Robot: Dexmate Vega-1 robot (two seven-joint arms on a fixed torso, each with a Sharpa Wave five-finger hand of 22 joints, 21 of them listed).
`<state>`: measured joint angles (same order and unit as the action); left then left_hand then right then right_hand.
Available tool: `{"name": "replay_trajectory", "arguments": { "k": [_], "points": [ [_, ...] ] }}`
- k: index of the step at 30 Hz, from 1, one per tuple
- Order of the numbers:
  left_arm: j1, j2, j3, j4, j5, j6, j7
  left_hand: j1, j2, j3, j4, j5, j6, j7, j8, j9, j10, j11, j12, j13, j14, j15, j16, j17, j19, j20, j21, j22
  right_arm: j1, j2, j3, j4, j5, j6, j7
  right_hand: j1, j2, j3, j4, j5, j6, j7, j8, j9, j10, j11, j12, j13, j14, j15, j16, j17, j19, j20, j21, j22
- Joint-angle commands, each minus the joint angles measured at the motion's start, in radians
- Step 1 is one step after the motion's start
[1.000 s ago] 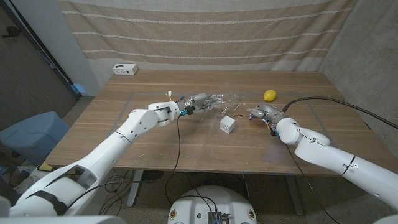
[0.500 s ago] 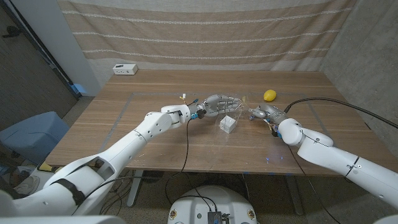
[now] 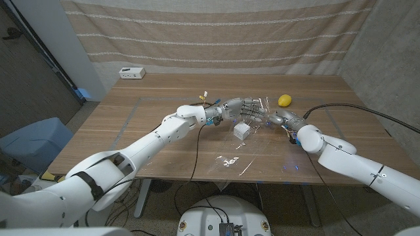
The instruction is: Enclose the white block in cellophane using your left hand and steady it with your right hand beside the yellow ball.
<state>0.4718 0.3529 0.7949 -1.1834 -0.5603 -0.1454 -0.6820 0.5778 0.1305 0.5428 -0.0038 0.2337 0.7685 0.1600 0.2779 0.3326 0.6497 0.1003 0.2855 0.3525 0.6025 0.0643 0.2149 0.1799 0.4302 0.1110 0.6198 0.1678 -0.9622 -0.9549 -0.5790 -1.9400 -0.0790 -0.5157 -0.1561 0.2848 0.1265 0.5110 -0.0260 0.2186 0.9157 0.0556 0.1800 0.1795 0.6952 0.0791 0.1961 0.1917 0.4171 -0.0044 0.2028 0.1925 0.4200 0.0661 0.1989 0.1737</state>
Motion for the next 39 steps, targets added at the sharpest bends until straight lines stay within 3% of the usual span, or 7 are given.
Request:
{"name": "replay_trajectory", "arguments": {
  "k": [1,7,14,18,31,35,39],
  "points": [
    [-0.001,0.097,0.063,-0.140,0.598,-0.332,0.259,-0.003,-0.002,0.034,-0.046,0.030,0.080,-0.024,0.011,-0.019,0.067,-0.033,0.015,-0.015,0.029,-0.038,-0.003,-0.004,-0.032,-0.020,-0.037,0.005,-0.041,-0.009,0.045,0.006,0.028,0.061,-0.049,0.007,0.002,0.008,-0.019,0.004,-0.183,-0.039,-0.018,0.004,-0.166,-0.020,-0.024,0.006,-0.056,0.012,-0.012,0.011,-0.010,0.007,0.000,0.004],
    [-0.013,0.132,0.076,-0.192,0.725,-0.354,0.288,-0.004,0.002,0.058,-0.077,0.052,0.137,-0.020,0.013,-0.036,0.112,-0.035,0.019,-0.029,0.067,-0.057,-0.001,-0.005,-0.011,-0.031,-0.045,0.006,-0.062,-0.005,0.068,0.008,0.033,0.090,-0.086,0.079,0.013,0.023,-0.089,-0.005,-0.371,-0.068,-0.016,0.007,-0.319,-0.040,-0.021,0.008,-0.106,0.009,-0.008,0.013,-0.026,0.007,-0.002,0.003],
    [-0.040,0.147,0.102,-0.227,0.788,-0.313,0.233,-0.008,0.011,0.086,-0.103,0.080,0.200,-0.007,0.017,-0.054,0.164,-0.035,0.024,-0.044,0.110,-0.068,0.001,-0.006,0.014,-0.045,-0.051,0.006,-0.113,0.016,0.127,0.019,0.069,0.168,-0.166,0.068,0.018,-0.003,-0.083,-0.020,-0.535,-0.108,-0.016,0.009,-0.443,-0.067,-0.023,0.010,-0.146,0.009,-0.001,0.029,-0.050,0.010,-0.004,0.004],
    [-0.048,0.147,0.112,-0.238,0.798,-0.290,0.205,-0.002,0.015,0.101,-0.116,0.094,0.199,-0.007,0.009,-0.061,0.159,-0.039,0.017,-0.049,0.112,-0.069,-0.004,-0.007,0.017,-0.048,-0.055,0.006,-0.126,0.018,0.141,0.012,0.065,0.175,-0.189,0.010,-0.014,-0.057,-0.061,-0.027,-0.759,-0.163,-0.016,0.010,-0.594,-0.088,-0.021,0.010,-0.181,0.030,0.003,0.037,-0.072,0.054,-0.002,0.005],
    [-0.077,0.127,0.136,-0.201,0.780,-0.272,0.145,-0.026,0.009,0.113,-0.119,0.119,0.167,-0.007,-0.022,-0.076,0.136,-0.031,-0.005,-0.061,0.092,-0.060,-0.019,-0.005,0.023,-0.045,-0.065,0.007,-0.211,0.058,0.200,0.013,-0.027,0.231,-0.400,0.094,0.010,-0.024,-0.123,-0.018,-0.675,-0.167,0.035,0.008,-0.547,-0.088,0.012,0.008,-0.219,0.010,-0.003,0.015,-0.119,0.041,-0.010,0.005],
    [-0.087,0.119,0.142,-0.189,0.779,-0.270,0.137,-0.038,0.009,0.113,-0.115,0.124,0.158,-0.008,-0.031,-0.080,0.131,-0.029,-0.009,-0.061,0.083,-0.056,-0.023,-0.004,0.017,-0.035,-0.072,0.008,-0.247,0.089,0.229,0.023,-0.064,0.253,-0.497,0.115,0.009,-0.013,-0.131,-0.023,-0.659,-0.164,0.029,0.007,-0.562,-0.093,0.001,0.007,-0.298,0.015,-0.021,0.012,-0.238,0.016,-0.031,0.004],
    [-0.095,0.110,0.148,-0.174,0.776,-0.275,0.130,-0.048,0.008,0.112,-0.113,0.128,0.153,-0.008,-0.036,-0.082,0.123,-0.030,-0.013,-0.060,0.077,-0.055,-0.025,-0.003,0.012,-0.019,-0.077,0.008,-0.272,0.119,0.253,0.036,-0.097,0.276,-0.577,0.113,0.000,-0.013,-0.127,-0.027,-0.690,-0.170,0.011,0.007,-0.593,-0.090,-0.008,0.007,-0.387,0.035,-0.028,0.012,-0.351,0.034,-0.034,0.004]
  ]
}}
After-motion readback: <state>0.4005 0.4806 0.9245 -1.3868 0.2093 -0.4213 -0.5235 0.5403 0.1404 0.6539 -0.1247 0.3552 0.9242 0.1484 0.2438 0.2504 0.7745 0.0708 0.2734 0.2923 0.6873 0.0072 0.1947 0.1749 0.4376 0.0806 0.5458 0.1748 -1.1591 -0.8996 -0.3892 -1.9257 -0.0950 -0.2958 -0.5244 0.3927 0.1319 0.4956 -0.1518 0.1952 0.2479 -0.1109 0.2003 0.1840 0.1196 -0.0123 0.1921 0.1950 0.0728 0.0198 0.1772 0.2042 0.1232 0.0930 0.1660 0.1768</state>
